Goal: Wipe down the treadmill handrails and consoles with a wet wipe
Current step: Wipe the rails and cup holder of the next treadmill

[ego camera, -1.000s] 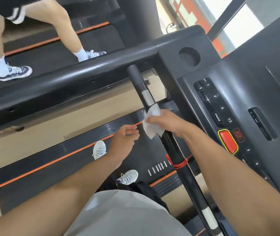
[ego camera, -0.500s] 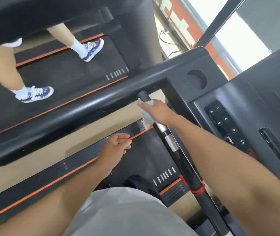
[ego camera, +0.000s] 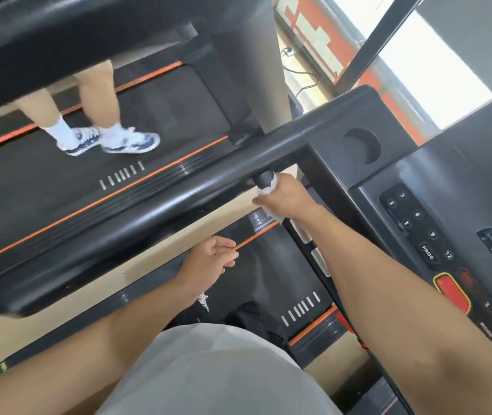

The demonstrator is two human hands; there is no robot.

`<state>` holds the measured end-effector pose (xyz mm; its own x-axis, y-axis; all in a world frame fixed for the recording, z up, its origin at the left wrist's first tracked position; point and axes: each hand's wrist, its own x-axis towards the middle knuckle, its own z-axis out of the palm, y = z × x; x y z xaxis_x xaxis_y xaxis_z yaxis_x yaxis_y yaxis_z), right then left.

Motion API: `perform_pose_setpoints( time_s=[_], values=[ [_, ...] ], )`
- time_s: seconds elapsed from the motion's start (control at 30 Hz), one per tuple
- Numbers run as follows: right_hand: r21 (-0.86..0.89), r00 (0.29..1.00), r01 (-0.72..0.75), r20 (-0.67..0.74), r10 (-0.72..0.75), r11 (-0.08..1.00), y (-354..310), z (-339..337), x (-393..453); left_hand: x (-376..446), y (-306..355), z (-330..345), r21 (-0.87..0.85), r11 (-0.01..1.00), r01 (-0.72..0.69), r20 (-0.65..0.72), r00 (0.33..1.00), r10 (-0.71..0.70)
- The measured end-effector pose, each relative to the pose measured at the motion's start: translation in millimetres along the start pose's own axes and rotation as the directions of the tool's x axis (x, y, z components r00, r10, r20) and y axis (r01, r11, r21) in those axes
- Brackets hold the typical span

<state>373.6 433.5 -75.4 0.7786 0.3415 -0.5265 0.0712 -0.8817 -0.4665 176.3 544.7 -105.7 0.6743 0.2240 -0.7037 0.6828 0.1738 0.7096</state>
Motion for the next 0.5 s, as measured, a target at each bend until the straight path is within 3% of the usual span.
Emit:
perform_pose_setpoints(
  time_s=[0.13, 0.3, 0.37, 0.5],
  values=[
    [0.260, 0.978, -0.112, 0.202, 0.059, 0.959, 12, -8, -6, -11, -1, 9, 0.035, 0.999, -0.024, -0.021, 0.999, 0.025],
    [0.304, 0.945, -0.131, 0.325, 0.026, 0.944, 24, -14, -25, -36, -16, 31, 0.041, 0.999, -0.025, -0.024, 0.999, 0.026],
    [0.255, 0.940, -0.131, 0.338, 0.038, 0.958, 30, -17, -35, -49, -25, 42, 0.042, 0.999, -0.025, -0.042, 0.999, 0.027],
    [-0.002, 0.931, -0.085, 0.356, 0.080, 0.996, 57, -27, -72, -71, -48, 66, -0.008, 1.000, -0.016, -0.064, 0.998, 0.016]
  ],
)
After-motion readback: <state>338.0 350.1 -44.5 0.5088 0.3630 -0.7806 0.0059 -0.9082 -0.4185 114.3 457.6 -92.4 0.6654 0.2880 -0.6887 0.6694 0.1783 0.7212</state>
